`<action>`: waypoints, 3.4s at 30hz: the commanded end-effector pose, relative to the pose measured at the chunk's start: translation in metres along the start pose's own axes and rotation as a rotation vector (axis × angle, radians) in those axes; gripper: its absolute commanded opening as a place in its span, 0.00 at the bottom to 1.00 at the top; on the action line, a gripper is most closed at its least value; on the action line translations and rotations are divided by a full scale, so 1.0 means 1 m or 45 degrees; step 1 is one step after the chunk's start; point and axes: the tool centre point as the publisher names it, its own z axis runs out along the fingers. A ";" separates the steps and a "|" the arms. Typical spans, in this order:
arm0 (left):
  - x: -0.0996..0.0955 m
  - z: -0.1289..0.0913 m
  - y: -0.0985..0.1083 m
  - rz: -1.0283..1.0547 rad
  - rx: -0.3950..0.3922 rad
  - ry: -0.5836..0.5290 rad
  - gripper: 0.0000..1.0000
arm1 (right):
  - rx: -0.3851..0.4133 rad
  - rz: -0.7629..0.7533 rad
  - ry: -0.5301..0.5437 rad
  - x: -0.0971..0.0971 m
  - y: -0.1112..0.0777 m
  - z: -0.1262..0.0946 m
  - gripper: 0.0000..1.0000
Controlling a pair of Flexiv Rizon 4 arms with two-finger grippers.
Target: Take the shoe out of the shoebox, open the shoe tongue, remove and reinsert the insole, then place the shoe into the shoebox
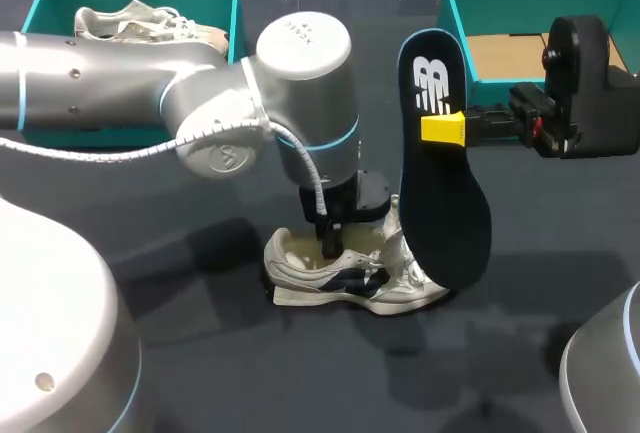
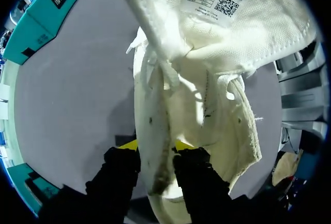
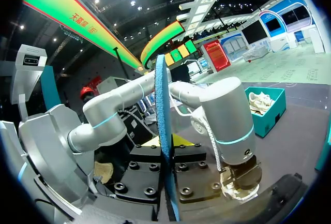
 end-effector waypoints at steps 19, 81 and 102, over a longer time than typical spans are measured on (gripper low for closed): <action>0.012 -0.041 0.008 0.281 0.062 0.050 0.00 | 0.001 0.002 -0.002 0.000 -0.001 0.001 0.00; 0.000 -0.111 0.020 1.774 -0.194 0.015 0.00 | 0.001 0.002 -0.002 0.000 -0.001 0.001 0.00; 0.003 -0.056 -0.014 1.863 -0.100 0.186 0.00 | 0.001 0.002 -0.002 0.000 -0.001 0.001 0.00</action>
